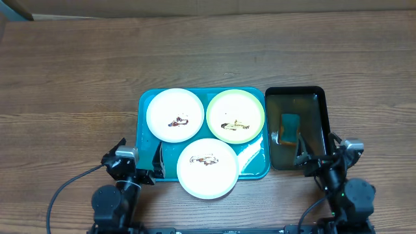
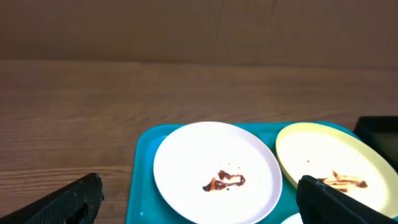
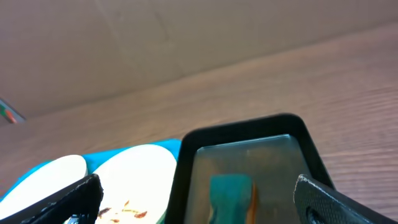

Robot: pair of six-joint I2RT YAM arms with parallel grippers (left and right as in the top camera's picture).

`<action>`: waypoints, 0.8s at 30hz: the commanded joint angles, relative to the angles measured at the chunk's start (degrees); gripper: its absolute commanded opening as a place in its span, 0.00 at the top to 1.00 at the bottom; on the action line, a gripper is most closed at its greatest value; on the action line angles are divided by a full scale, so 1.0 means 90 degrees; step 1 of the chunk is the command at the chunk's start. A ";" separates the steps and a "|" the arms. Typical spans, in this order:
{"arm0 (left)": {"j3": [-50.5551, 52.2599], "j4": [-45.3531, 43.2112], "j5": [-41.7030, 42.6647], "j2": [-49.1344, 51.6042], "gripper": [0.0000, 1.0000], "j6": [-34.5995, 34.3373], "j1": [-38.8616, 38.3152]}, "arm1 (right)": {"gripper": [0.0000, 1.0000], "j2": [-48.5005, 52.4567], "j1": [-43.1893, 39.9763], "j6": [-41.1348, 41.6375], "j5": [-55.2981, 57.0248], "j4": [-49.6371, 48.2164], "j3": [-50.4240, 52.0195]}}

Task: Clean dirty plates on tray and stack at the side
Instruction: 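Move left gripper to the bottom white plate's rim and grip it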

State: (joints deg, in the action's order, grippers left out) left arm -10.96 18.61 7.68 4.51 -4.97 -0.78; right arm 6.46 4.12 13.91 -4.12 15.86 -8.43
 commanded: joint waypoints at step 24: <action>-0.5632 0.4381 0.0712 0.5544 0.00 -0.0257 -0.0012 | 0.00 0.4486 -0.0027 0.0146 -0.0578 0.4005 -0.5037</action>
State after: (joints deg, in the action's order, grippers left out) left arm -60.40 58.04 9.61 52.86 -6.04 -0.78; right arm 46.94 4.12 15.18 -8.12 51.99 -52.21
